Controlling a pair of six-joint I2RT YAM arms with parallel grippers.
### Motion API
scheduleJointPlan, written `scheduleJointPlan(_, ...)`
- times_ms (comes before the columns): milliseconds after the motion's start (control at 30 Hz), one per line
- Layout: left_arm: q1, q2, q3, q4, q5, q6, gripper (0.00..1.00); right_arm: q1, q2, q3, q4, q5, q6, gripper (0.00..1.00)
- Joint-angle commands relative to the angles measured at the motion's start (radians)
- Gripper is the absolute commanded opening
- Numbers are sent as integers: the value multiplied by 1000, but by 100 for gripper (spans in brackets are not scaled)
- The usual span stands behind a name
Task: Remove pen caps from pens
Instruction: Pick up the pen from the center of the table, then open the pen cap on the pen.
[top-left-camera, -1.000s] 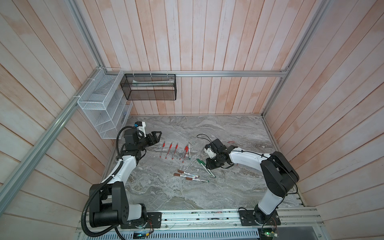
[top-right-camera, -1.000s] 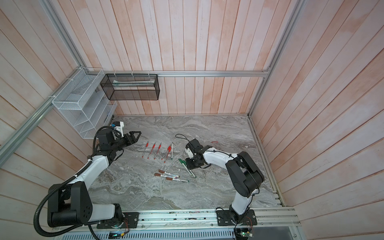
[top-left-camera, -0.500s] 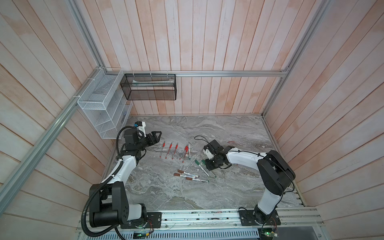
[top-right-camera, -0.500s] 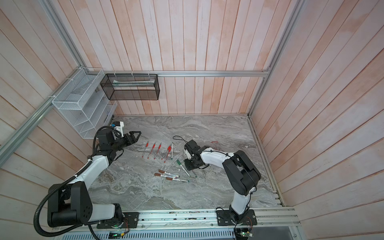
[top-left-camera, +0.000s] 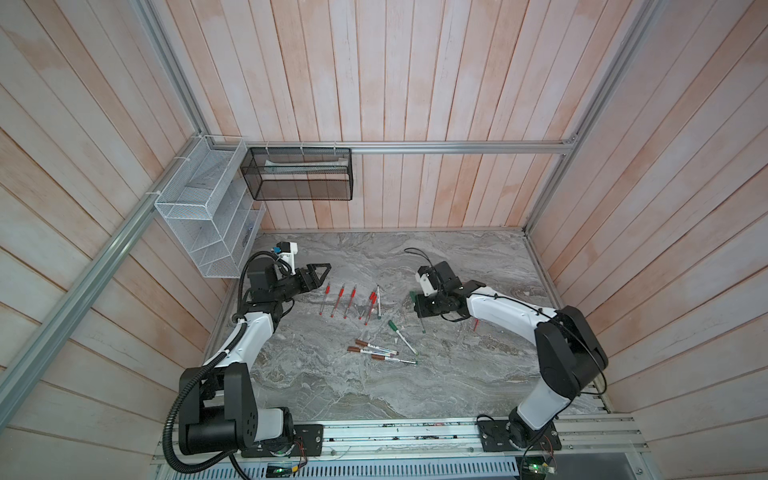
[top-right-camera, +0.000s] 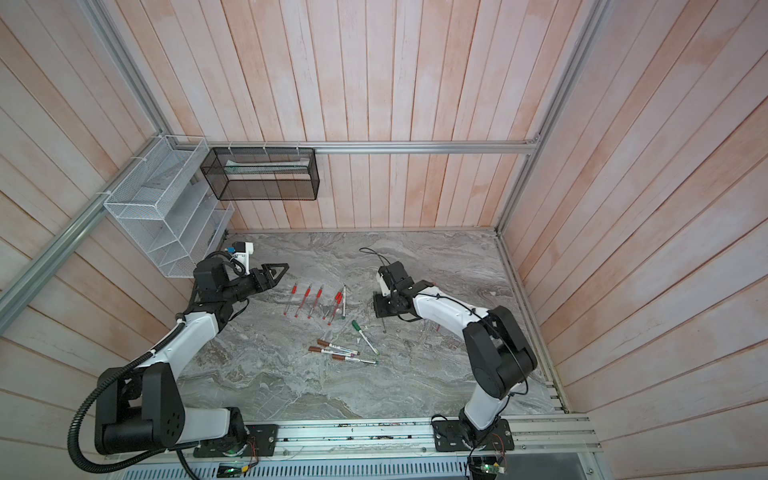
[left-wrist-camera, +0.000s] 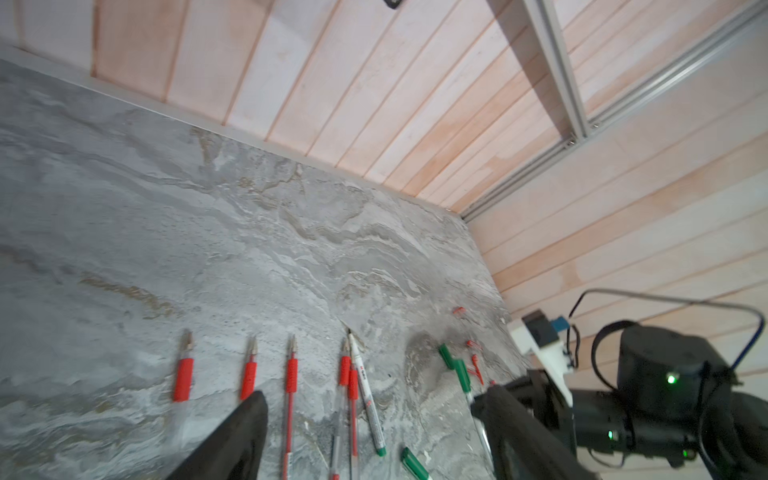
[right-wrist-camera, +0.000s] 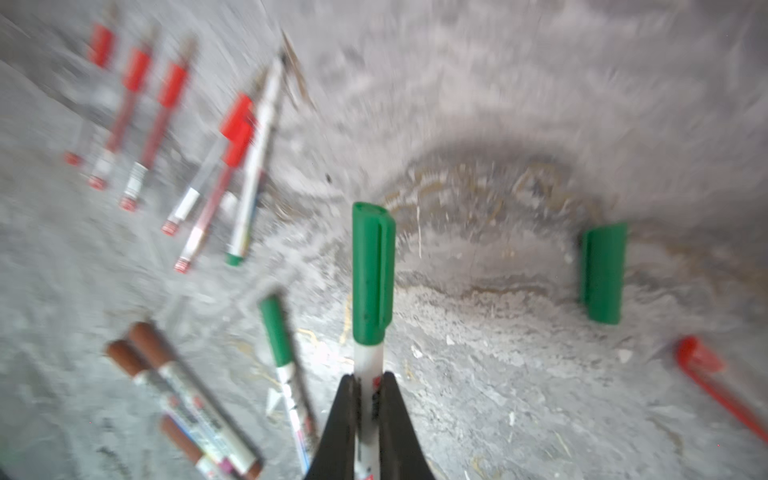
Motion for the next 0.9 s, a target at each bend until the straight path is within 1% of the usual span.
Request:
scheduleJointPlan(0, -44, -7, -27, 117, 163, -39, 83, -27, -124, -71, 361, -136, 201, 0)
scheduleJointPlan(100, -97, 10, -35, 196, 233, -109, 83, -35, -173, -168, 650, -188, 356, 0)
scheduleJointPlan(200, -163, 27, -69, 305, 293, -144, 82, -27, -164, -246, 919, -226, 494, 0)
scheduleJointPlan(300, -239, 53, -47, 289, 332, -149, 77, -15, -116, -307, 1121, -241, 621, 0)
scheduleJointPlan(400, -299, 77, -24, 267, 355, -152, 77, -9, -74, -355, 1287, -273, 707, 0)
scheduleJointPlan(500, -325, 98, -26, 287, 338, -154, 74, 11, -49, -381, 1369, -266, 744, 0)
scheduleJointPlan(567, -335, 104, -12, 250, 318, -137, 70, 24, -31, -377, 1384, -267, 766, 0)
scheduleJointPlan(633, -343, 105, -7, 226, 312, -115, 69, 39, -12, -375, 1420, -271, 785, 0)
scheduleJointPlan(733, -354, 111, -8, 202, 275, -79, 64, 57, 21, -356, 1436, -283, 790, 0)
scheduleJointPlan(800, -356, 113, 10, 168, 255, -82, 61, 66, 46, -343, 1446, -287, 806, 0)
scheduleJointPlan(867, -357, 110, 17, 165, 259, -92, 59, 71, 67, -334, 1475, -295, 824, 0)
